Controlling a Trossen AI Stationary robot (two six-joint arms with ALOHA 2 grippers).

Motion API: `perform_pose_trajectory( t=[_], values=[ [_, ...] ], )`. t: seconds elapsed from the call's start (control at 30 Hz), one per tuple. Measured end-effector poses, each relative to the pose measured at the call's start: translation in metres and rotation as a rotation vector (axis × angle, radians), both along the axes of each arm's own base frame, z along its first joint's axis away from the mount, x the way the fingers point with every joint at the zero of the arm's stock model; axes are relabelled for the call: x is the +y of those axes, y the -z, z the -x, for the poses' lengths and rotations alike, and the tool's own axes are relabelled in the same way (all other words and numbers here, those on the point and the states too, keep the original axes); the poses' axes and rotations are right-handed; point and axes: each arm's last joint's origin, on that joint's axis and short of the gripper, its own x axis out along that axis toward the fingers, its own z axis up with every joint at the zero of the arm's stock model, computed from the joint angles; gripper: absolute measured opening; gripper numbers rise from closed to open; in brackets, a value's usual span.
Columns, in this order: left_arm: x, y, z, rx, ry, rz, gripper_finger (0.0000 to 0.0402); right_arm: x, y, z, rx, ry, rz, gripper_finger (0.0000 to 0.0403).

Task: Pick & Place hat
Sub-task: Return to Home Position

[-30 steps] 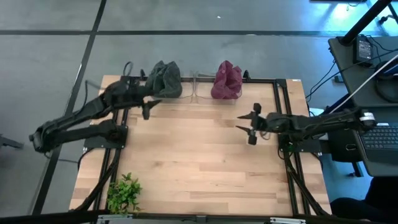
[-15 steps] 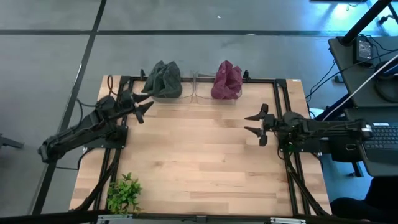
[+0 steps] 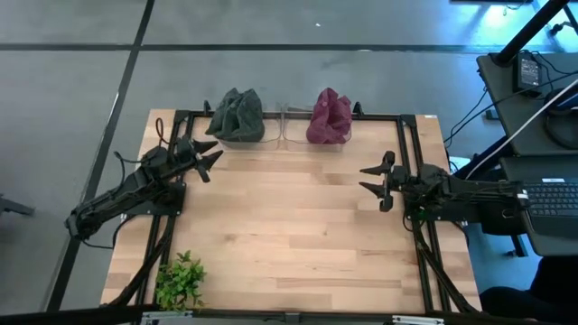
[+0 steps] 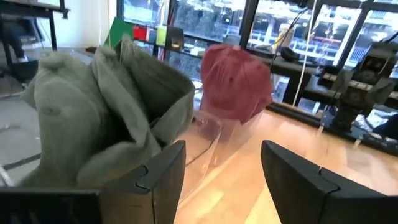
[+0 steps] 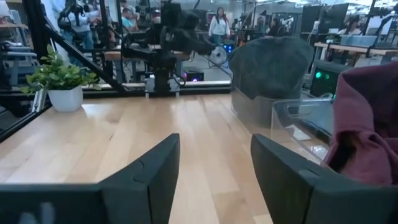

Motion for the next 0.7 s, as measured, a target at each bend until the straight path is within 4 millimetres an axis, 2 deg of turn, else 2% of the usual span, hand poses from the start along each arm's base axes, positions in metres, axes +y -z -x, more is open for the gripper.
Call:
perform_pose_trajectory(
  t=[0.23,0.7],
  values=[
    [0.0021,0.0103,-0.0036,-0.047,0.005,-0.01,0.0203,0.0004,-0.0012,0.0047,-0.021,-0.003,0.011,0.0198],
    [0.0022,0.0104,-0.0037,-0.037,0.004,-0.026,0.0203,0.001,-0.0014,0.0051,-0.027,-0.028,-0.004,0.0198]
  ],
)
